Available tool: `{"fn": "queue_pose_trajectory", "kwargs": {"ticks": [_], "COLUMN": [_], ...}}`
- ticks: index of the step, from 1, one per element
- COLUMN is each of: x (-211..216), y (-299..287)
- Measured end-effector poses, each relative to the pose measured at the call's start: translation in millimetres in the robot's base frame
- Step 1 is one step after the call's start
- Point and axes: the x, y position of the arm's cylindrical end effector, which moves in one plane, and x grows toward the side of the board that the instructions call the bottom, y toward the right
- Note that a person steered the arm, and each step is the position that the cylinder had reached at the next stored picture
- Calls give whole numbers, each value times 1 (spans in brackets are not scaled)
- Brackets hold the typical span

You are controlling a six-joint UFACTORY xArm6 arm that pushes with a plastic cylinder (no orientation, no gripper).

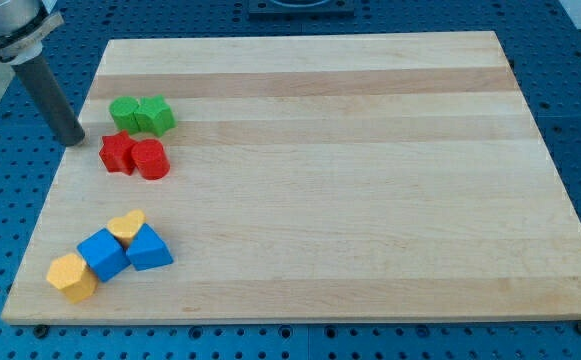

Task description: Place the red star to the bottom right side of the green star

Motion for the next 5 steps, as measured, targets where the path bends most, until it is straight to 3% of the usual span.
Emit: {"fn": "queue_pose_trajectory", "kwargs": {"ticks": [1,2,5], "x": [39,39,39], "y": [5,14,137]}}
